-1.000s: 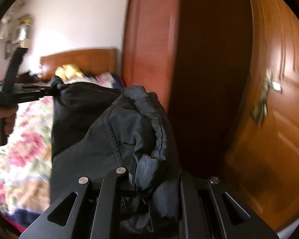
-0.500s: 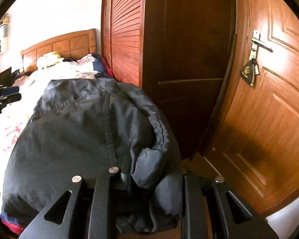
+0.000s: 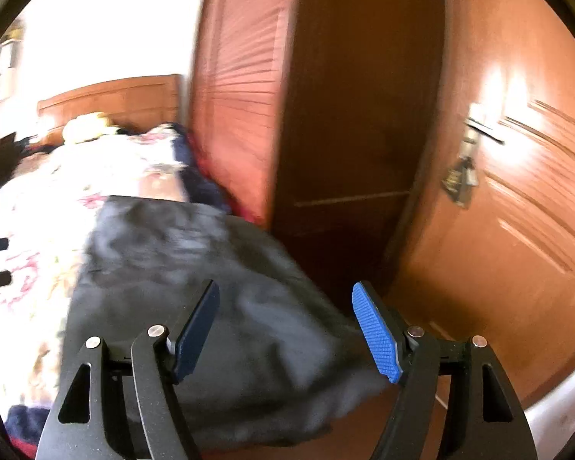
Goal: Fold large clothes
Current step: 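Lay the jacket on the folded clothes stack and open both grippers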
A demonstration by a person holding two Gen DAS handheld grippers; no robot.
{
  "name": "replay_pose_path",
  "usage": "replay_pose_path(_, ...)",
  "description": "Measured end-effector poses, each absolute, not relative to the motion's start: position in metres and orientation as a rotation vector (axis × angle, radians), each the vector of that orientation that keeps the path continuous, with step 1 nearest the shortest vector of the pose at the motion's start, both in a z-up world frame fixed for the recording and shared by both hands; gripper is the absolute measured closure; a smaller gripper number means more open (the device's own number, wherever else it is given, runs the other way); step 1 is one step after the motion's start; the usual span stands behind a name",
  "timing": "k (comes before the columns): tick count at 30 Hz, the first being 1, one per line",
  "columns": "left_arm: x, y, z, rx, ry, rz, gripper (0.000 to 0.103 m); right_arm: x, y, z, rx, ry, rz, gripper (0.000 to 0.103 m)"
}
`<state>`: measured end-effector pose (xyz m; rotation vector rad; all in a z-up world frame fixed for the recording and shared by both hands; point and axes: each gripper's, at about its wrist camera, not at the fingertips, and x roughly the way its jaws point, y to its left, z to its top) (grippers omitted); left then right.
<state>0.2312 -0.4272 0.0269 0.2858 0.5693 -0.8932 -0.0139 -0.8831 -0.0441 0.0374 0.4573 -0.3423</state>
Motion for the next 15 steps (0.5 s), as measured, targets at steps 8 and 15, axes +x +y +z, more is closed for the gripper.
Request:
replay_pose_path(8, 0.211, -0.394, 0.026, 0.248, 0.571, -0.877, 0.02, 0.032, -0.884, -0.082, 0.063, 0.579, -0.282, 0.029)
replay_pose_path(15, 0.199, -0.37, 0.028, 0.212, 0.555, -0.843, 0.02, 0.037, -0.907, -0.11, 0.177, 0.6, -0.275, 0.029)
